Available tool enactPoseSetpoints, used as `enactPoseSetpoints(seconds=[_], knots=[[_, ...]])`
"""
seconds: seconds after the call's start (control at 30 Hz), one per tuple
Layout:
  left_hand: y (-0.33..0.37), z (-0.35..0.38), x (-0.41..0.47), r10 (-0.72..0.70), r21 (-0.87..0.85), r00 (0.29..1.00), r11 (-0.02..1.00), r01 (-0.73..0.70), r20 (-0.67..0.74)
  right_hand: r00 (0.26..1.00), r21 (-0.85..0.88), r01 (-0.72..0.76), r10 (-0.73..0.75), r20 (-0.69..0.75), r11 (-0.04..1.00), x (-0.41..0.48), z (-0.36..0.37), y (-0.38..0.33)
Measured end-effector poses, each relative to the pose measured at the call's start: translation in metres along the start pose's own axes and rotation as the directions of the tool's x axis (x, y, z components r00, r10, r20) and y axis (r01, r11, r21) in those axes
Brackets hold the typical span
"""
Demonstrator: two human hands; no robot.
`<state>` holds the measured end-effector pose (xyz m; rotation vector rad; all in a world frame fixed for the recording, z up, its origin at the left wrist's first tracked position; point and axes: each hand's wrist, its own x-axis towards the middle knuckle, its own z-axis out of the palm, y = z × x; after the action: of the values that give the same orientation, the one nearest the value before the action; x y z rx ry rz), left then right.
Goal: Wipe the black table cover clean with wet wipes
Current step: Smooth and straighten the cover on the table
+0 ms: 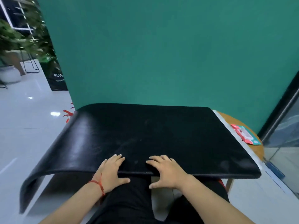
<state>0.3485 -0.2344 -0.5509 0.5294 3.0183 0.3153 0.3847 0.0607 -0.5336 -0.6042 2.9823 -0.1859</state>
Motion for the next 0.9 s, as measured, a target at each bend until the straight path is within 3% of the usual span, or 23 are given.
enactPoseSetpoints(seconds=[0.2, 0.27, 0.37, 0.5, 0.63, 0.9], knots=[[-0.035, -0.008, -0.014, -0.037, 0.216, 0.998, 0.975, 0.047, -0.049, 0.999, -0.216, -0.042, 0.034, -0.039, 0.975, 0.014, -0.004, -0.024], [-0.046, -0.007, -0.017, -0.039, 0.189, 0.994, 0.98, 0.059, -0.105, 0.997, -0.232, -0.021, 0.003, -0.079, 0.972, 0.014, -0.015, -0.021], [-0.069, -0.025, -0.021, -0.135, 0.031, 0.934, 0.988, 0.153, -0.332, 0.97, -0.284, -0.035, -0.036, -0.241, 0.958, 0.014, -0.039, -0.013], [-0.093, -0.07, -0.013, -0.299, -0.131, 0.818, 0.954, 0.27, -0.492, 0.866, -0.353, -0.104, -0.09, -0.493, 0.93, 0.019, -0.073, -0.007], [-0.091, -0.13, 0.013, -0.327, -0.243, 0.715, 0.944, 0.222, -0.618, 0.726, -0.279, -0.165, -0.075, -0.684, 0.946, 0.038, -0.132, -0.019], [-0.101, -0.279, 0.035, -0.296, -0.239, 0.496, 0.955, 0.177, -0.816, 0.532, -0.392, -0.191, -0.24, -0.812, 0.9, 0.067, -0.281, -0.064]])
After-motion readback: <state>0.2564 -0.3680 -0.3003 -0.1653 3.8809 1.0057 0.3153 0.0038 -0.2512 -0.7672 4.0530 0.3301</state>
